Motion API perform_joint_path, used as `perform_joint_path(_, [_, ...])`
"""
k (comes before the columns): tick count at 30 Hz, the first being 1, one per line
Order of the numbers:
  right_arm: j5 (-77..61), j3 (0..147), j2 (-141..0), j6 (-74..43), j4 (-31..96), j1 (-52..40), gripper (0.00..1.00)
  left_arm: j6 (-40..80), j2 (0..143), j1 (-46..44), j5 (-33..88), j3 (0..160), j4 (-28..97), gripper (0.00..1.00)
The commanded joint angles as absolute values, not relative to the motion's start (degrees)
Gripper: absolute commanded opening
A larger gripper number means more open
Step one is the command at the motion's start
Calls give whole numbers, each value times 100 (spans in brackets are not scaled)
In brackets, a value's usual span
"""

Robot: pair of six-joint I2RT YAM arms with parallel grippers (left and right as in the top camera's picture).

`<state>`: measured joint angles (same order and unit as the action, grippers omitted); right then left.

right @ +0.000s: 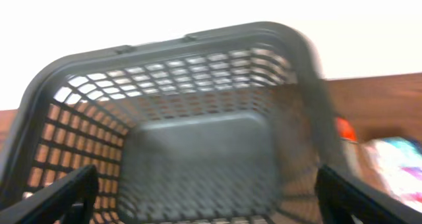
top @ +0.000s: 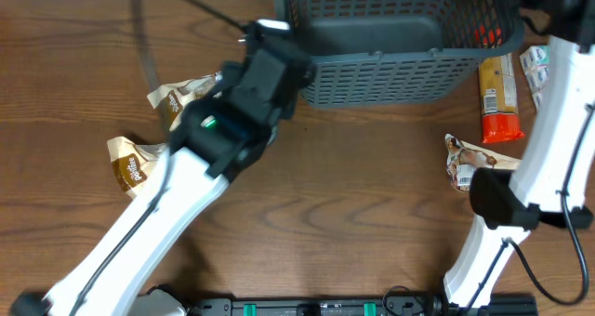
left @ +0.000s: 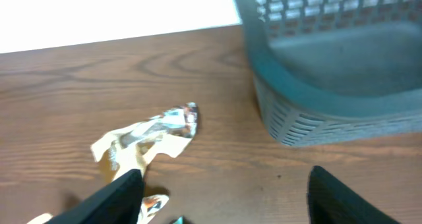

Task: Pack container

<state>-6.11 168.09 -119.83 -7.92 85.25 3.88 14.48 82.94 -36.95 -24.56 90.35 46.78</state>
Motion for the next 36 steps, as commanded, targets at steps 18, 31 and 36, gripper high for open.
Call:
perform_joint_path(18, [152,16468,-11089,1787,9725,2209,99,1372,7144,-3667,-3310,9008,5826,99])
perform_joint_path(31, [1437,14429,-11100,-2047,9730,2926,99,1374,7148,-3667,-3415,9008,5975,99])
perform_joint_path(36, [561,13889,-11100,-3378,9725,3159,99,1376,7148,-3667,-3413,9008,5999,99])
